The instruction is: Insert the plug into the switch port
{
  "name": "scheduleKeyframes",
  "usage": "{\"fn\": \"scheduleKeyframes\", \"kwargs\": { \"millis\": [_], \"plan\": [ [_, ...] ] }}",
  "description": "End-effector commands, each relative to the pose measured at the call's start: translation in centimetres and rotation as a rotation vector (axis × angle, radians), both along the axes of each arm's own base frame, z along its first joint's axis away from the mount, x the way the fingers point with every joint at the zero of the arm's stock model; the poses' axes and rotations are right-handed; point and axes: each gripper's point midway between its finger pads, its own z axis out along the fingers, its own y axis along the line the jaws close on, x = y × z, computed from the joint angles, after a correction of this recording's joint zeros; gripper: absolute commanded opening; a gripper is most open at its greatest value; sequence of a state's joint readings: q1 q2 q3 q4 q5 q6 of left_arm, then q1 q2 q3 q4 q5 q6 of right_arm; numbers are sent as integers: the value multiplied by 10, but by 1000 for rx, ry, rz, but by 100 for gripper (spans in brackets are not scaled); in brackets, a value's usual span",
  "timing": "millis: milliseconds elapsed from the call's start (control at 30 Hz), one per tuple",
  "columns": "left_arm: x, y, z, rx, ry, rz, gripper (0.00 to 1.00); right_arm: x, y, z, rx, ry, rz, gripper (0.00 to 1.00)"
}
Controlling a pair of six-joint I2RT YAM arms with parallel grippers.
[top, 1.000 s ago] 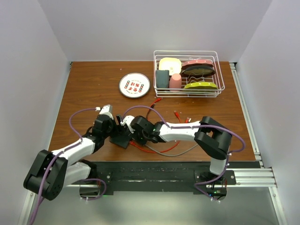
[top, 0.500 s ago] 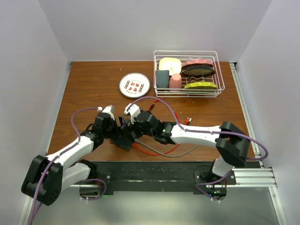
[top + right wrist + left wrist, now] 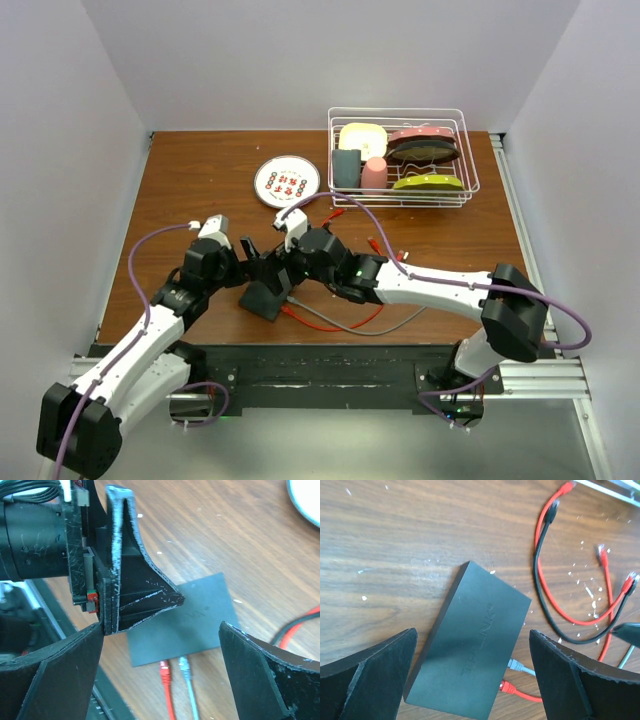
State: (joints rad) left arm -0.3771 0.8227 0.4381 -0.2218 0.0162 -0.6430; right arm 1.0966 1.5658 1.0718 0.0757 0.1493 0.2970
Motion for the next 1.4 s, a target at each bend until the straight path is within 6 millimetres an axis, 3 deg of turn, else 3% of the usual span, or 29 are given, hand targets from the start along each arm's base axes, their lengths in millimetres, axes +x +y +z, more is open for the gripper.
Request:
{"fn": "scheduleKeyframes", "kwargs": {
  "millis": [0,33,67,233,600,733,800,833,900,1000,1133,1200,1233,1367],
  "plan": [
    [-5,-22,48,-89,-82,-117,100,69,-59,-41,-156,32,-270,90],
    [-6,-22,47,-88,-79,-119,100,75,-58,-39,-155,29,-283,89],
    [-6,-22,48,-92,-82,-119,100,79,-60,-53,-201,43,-301,89],
    [-9,-24,47,-97,-62,-132,100,95,-58,-71,-264,56,-365,85],
    [-17,-20,43,-90,-57,-131,100,117,-93,-102,-318,113,-513,83],
    [-15,-17,40,-78,-62,-116,100,105,-88,-105,-299,147,-426,83],
    [-13,-13,39,-58,-48,-88,100,99,-84,-91,-248,141,-382,83],
    [-13,-11,38,-53,-41,-75,100,91,-86,-95,-243,148,-351,82],
    [-11,-5,37,-41,-33,-38,100,80,-75,-74,-159,136,-259,82],
    [-7,-3,40,-45,-48,-13,100,65,-76,-66,-131,125,-185,82],
    [-1,-4,58,-83,-98,14,100,53,-85,-76,-178,151,-154,82],
    [4,2,66,-89,-125,64,100,44,-83,-70,-155,142,-99,82],
    [5,5,67,-88,-130,82,100,38,-87,-75,-162,148,-81,82],
    [13,15,64,-66,-120,156,100,23,-83,-62,-104,116,15,86]
  ]
}}
